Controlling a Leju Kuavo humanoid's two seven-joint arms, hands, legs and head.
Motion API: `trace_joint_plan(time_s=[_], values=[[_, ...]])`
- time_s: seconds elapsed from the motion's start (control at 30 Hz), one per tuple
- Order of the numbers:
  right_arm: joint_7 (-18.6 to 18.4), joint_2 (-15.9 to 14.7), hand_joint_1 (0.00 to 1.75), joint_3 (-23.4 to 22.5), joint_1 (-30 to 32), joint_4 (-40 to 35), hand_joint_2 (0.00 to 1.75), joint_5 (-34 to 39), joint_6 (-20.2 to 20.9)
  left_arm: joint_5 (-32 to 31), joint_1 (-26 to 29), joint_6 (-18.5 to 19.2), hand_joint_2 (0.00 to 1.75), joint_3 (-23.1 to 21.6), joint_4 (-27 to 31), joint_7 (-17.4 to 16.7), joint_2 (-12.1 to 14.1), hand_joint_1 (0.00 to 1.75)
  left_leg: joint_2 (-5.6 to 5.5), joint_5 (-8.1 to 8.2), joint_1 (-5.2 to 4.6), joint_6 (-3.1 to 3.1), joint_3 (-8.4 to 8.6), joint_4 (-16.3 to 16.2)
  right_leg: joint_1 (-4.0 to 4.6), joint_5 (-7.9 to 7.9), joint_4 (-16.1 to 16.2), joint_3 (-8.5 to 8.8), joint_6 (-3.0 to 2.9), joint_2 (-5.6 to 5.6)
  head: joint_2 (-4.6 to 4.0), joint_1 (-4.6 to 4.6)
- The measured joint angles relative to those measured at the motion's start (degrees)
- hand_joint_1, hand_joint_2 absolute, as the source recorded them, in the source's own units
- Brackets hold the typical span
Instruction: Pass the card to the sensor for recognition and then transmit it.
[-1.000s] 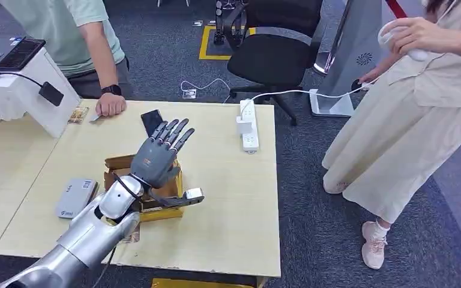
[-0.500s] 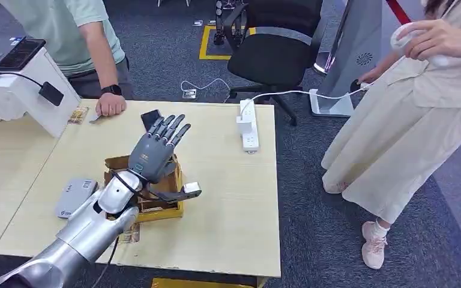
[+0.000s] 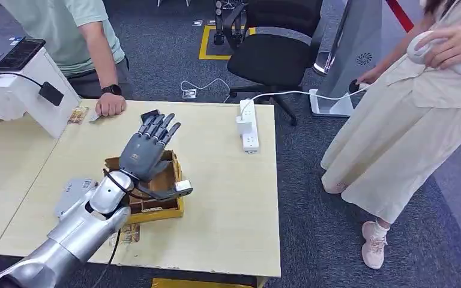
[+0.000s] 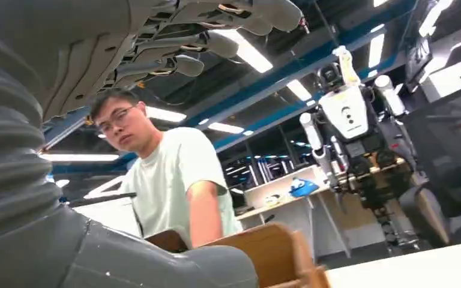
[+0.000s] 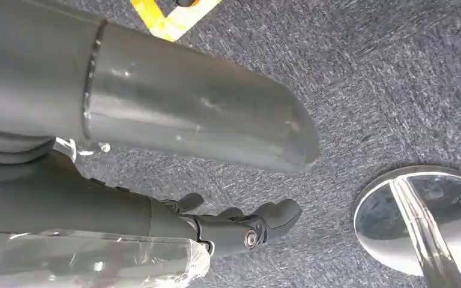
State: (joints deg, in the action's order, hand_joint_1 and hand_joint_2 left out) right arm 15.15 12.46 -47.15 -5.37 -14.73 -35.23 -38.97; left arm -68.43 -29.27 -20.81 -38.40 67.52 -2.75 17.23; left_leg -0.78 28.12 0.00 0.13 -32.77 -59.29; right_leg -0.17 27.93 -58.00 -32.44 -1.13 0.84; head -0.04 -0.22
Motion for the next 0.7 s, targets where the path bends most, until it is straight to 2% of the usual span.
trace_joint_plan(time_s=[0.4,0.7], values=[[0.7,0.0,0.00,-0.5,0.4,0.0,0.00,1.2,0.0,0.0,4.2,0.7,1.75,2.3,4.9,0.1,5.4,0.00,0.00,-0.01,0.01,-0.01,0.00,0.0,0.01,0.00,0.0,0.00,-0.01,0.00,0.00,0.00],[1.6,0.0,0.00,-1.5,0.6,0.0,0.00,1.8,0.0,1.9,7.0,3.7,1.75,3.5,9.7,1.8,8.6,0.00,-0.01,0.00,0.00,-0.01,0.00,0.0,0.00,0.01,0.0,0.00,-0.01,-0.02,0.00,0.00]])
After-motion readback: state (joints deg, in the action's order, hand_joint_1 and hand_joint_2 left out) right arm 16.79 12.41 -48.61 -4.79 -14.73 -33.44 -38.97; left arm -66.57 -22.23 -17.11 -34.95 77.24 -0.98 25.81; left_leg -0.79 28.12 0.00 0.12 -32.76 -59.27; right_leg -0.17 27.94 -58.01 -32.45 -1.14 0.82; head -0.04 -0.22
